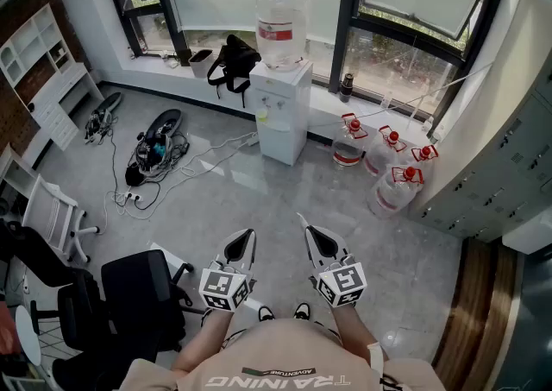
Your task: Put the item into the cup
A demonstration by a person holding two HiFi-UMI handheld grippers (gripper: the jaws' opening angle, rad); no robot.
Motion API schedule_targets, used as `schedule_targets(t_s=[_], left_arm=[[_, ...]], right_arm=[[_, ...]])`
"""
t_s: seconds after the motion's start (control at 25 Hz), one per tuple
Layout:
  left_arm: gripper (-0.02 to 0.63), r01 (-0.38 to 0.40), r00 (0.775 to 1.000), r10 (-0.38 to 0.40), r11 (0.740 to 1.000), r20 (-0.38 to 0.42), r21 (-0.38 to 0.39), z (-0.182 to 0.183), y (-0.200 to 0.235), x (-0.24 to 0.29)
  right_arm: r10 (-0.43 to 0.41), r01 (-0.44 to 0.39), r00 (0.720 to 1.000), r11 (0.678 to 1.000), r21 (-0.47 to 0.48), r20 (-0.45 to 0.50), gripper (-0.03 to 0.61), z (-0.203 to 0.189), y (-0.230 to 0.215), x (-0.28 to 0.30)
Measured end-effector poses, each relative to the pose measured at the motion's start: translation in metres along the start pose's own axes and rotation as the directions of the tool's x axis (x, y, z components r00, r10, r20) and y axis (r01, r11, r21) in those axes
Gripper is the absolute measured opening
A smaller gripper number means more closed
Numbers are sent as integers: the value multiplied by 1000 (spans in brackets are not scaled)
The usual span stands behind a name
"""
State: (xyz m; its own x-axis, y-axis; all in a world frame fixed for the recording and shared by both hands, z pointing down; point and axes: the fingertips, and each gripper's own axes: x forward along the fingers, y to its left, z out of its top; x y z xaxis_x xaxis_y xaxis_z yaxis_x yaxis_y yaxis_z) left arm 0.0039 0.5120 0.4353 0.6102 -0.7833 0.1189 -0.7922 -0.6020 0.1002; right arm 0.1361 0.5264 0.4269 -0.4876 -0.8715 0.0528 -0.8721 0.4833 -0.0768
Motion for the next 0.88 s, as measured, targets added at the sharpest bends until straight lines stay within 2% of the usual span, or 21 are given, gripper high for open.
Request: schedule_targets(t_s=[0.32,0.48,0.72,0.88], left_arm=[[8,31,999,-31,1000,-29,3,-11,-7,-4],[8,19,999,-18,1000,-35,9,-13,1,-8],[8,-5,1000,5,1000,-27,6,-16,13,-18],[8,-14,1000,15,1000,-21,24,-13,29,-24]], right_arm=[[-3,2,999,1000,-27,-40,11,-10,6,-2],[9,-9,999,1000,-8,-37,11,-14,10,2],[44,-47,998,997,-56,-47,11,-16,25,7],[32,-35,998,998,-58,-47,11,-13,29,17]])
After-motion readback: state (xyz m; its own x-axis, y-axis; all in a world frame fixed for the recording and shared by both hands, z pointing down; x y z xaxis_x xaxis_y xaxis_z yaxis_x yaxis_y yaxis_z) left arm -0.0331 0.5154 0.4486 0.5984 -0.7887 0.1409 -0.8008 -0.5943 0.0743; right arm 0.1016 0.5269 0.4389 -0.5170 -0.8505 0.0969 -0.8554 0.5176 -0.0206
